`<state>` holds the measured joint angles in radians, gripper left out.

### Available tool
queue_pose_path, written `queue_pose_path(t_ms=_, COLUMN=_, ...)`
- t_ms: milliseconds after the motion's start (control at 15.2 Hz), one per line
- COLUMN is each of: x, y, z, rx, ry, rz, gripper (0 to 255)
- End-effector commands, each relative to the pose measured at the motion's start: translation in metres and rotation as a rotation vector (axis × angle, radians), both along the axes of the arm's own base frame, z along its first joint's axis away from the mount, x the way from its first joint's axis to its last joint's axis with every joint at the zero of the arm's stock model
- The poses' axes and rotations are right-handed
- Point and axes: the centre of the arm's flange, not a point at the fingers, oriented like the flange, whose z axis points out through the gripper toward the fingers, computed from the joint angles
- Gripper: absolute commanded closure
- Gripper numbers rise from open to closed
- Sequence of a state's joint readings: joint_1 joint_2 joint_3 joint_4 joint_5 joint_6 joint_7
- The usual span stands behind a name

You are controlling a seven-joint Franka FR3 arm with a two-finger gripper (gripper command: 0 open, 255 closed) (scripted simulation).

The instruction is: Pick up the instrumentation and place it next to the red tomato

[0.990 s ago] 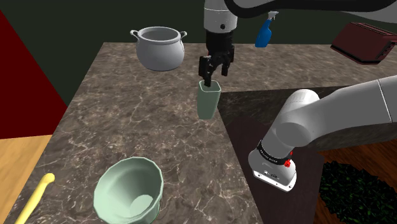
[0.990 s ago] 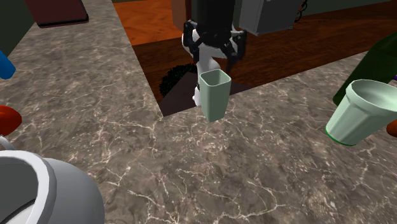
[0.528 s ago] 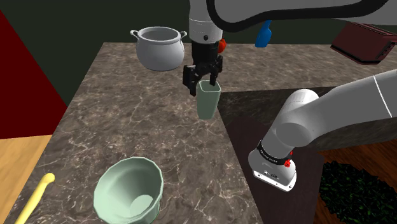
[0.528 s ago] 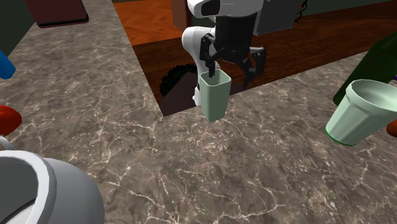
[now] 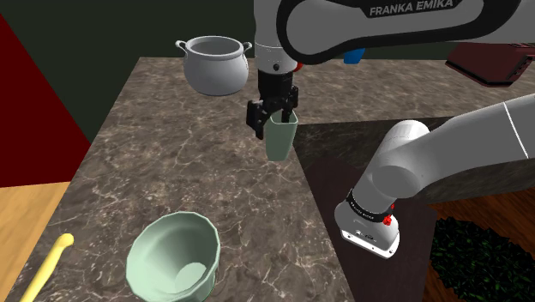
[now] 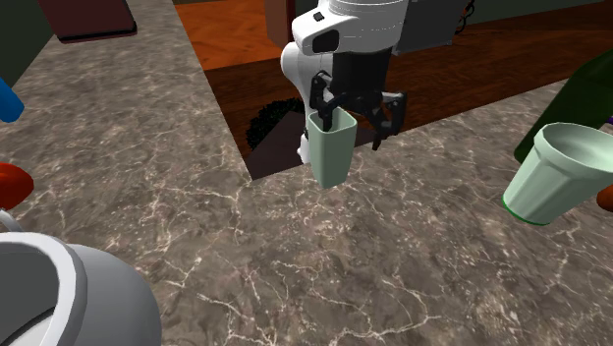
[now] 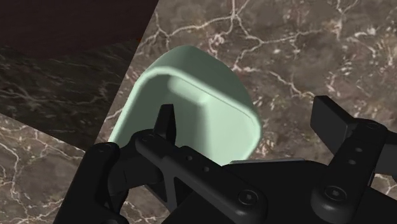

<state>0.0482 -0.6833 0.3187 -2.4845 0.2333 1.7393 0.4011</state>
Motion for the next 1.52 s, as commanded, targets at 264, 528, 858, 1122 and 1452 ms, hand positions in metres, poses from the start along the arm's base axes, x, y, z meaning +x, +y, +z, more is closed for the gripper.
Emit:
queue_pose_path(t_ms=264, x=0.000, y=0.000, z=0.000, rx=0.000, ry=0.000, rz=0.000, gripper=255)
queue_pose_path(t_ms=528, x=0.000, y=0.000, z=0.000, rx=0.000, ry=0.000, rz=0.000, gripper=255)
queue_pose_path(t_ms=858, x=0.000, y=0.000, z=0.000, rx=0.000, ry=0.000, rz=0.000, gripper=255)
queue_pose_path(t_ms=1122, x=0.000, y=0.000, z=0.021, rx=0.000, ry=0.000, rz=0.000, gripper=255)
queue_pose_path(t_ms=1452, x=0.000, y=0.000, z=0.047, rx=0.000, ry=0.000, rz=0.000, gripper=255)
